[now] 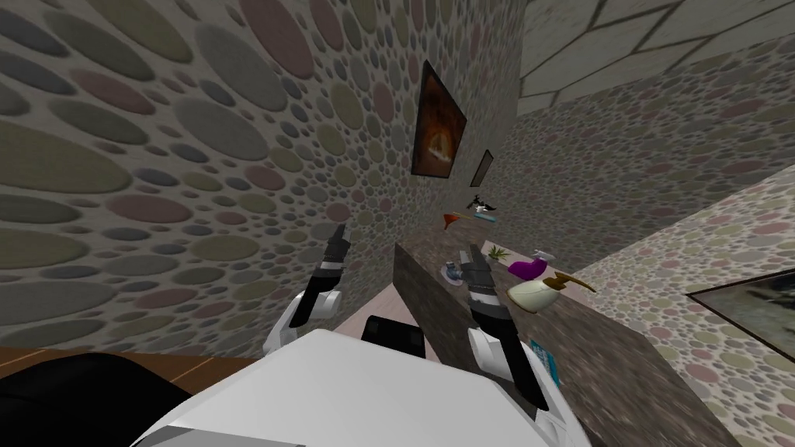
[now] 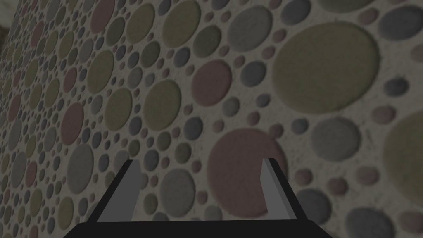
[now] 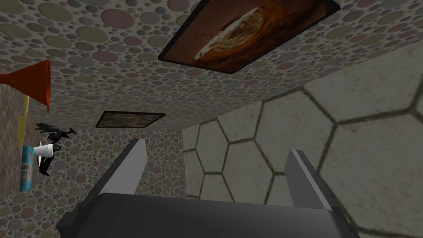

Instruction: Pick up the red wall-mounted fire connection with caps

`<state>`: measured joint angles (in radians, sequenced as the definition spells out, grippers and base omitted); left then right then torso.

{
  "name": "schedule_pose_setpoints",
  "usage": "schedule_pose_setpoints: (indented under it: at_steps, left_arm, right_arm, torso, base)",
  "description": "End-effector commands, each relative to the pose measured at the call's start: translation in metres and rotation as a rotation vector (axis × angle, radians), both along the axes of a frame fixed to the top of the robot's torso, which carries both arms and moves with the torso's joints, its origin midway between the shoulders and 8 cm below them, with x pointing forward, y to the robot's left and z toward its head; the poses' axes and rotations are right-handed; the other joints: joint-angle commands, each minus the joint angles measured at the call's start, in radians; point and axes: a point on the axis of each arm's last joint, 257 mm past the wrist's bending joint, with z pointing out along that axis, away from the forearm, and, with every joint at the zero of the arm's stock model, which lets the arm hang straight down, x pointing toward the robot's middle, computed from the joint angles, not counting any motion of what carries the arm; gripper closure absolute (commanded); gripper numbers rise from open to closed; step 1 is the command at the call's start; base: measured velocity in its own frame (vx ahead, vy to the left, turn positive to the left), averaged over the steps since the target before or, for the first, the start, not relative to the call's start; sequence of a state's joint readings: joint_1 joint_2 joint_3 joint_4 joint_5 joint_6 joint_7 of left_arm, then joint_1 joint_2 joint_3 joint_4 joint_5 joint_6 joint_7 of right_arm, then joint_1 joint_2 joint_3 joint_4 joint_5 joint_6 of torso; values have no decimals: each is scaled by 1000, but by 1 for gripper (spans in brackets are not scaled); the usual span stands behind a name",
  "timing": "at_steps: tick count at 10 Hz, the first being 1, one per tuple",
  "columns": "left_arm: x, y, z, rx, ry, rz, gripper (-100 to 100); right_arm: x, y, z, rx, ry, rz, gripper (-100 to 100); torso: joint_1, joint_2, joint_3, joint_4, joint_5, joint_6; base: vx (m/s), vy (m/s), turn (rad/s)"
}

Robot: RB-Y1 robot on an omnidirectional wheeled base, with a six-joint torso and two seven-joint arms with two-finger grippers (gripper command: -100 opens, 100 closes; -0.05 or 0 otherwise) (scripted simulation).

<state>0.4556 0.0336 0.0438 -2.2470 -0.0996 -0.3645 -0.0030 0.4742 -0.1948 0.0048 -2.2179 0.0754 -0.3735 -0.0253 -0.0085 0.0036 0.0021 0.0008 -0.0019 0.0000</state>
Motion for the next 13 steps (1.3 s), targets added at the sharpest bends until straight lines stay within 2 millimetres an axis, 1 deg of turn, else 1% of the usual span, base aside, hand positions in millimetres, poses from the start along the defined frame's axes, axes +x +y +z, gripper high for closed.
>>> schedule_pose_setpoints:
  at_steps: [1,2,4,5,6,7,9,10,11,12,13]
  left_arm:
    - [0,0,0,0,0,0,0]
    - [0,0,0,0,0,0,0]
    - [0,0,0,0,0,0,0]
    - [0,0,0,0,0,0,0]
    - [0,0,0,0,0,0,0]
    - [0,0,0,0,0,0,0]
    - [0,0,0,0,0,0,0]
    - [0,0,0,0,0,0,0]
    - [0,0,0,0,0,0,0]
    - [0,0,0,0,0,0,0]
    - [0,0,0,0,0,0,0]
  right_arm:
    - [12,5,-19,-110,40,-3,-100]
    - [13,4,-23,-115,49,-2,-100]
    - [26,5,-49,-272,99,-11,-100]
    - [27,4,-56,-284,112,-11,-100]
    - [34,3,-68,-375,133,-16,-100]
    - [35,1,-73,-375,143,-18,-100]
    - [48,-7,-102,-545,192,-35,-100]
    - [48,-9,-108,-570,202,-35,-100]
    - [55,-15,-122,-663,223,-44,-100]
    - [55,-17,-126,-673,230,-44,-100]
    - [61,-25,-139,-772,249,-53,-100]
  torso:
    - [0,0,0,0,0,0]
    - [-2,1,1,0,0,0]
    - [-1,1,1,0,0,0]
    - [-4,3,2,1,-1,0]
    - [-2,1,1,0,-1,0]
    - [-1,0,0,0,0,0]
    - [0,0,0,0,0,0]
    - [-4,3,2,1,-1,0]
    - [-2,3,2,1,-1,1]
    - [-1,1,1,0,0,0]
    - [0,0,0,0,0,0]
  base:
    - [-94,-153,201]
    - [-82,-128,83]
    - [-105,-155,154]
    - [-77,-145,100]
    - [-76,-112,122]
    - [-76,-83,99]
    - [-120,-153,232]
    - [-123,-129,93]
    - [-96,-115,155]
    - [-88,-104,91]
    - [-94,-103,188]
